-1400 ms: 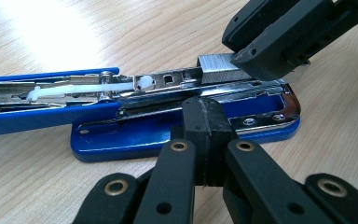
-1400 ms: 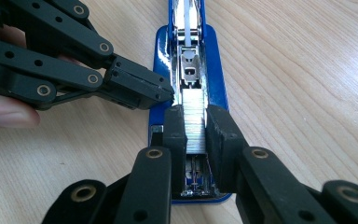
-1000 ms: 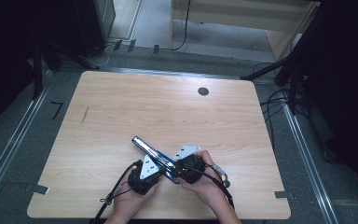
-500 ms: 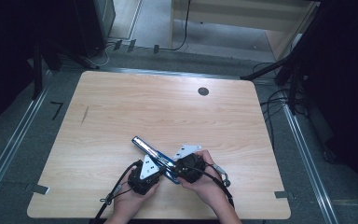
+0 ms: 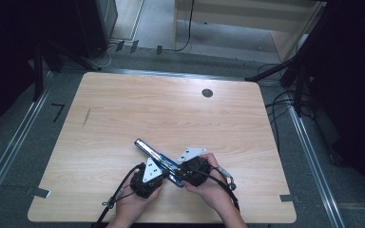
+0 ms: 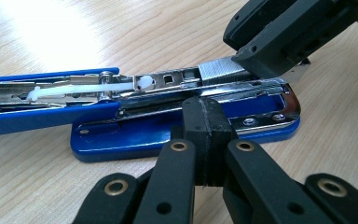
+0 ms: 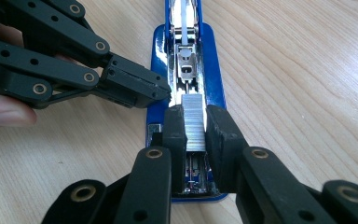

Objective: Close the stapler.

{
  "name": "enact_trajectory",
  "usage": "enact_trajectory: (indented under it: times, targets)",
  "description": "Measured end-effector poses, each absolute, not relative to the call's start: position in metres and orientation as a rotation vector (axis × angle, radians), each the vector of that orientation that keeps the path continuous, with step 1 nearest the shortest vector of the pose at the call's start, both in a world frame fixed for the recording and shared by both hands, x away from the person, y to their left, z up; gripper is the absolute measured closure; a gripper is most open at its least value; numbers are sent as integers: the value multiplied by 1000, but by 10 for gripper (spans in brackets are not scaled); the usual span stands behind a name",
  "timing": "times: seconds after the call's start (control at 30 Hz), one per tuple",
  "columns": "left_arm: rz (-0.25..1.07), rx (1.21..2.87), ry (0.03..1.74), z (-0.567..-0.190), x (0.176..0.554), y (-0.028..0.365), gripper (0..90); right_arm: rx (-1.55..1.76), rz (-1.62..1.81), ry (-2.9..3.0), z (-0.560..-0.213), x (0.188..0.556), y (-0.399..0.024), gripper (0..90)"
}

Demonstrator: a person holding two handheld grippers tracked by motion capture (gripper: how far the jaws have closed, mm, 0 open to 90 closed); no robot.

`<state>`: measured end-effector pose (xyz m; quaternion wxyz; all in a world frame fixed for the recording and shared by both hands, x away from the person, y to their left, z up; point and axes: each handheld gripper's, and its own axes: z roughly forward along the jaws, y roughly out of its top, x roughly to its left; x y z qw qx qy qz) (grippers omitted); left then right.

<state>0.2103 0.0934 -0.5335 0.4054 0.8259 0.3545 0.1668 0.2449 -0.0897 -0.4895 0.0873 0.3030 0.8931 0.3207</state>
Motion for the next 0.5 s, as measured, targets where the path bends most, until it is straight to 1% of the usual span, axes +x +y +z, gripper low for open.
enact_trajectory:
  times: [0.5]
  targets:
    - [421,2085,893,-534,210,93,900,929,983,2662,-484,244,-92,799]
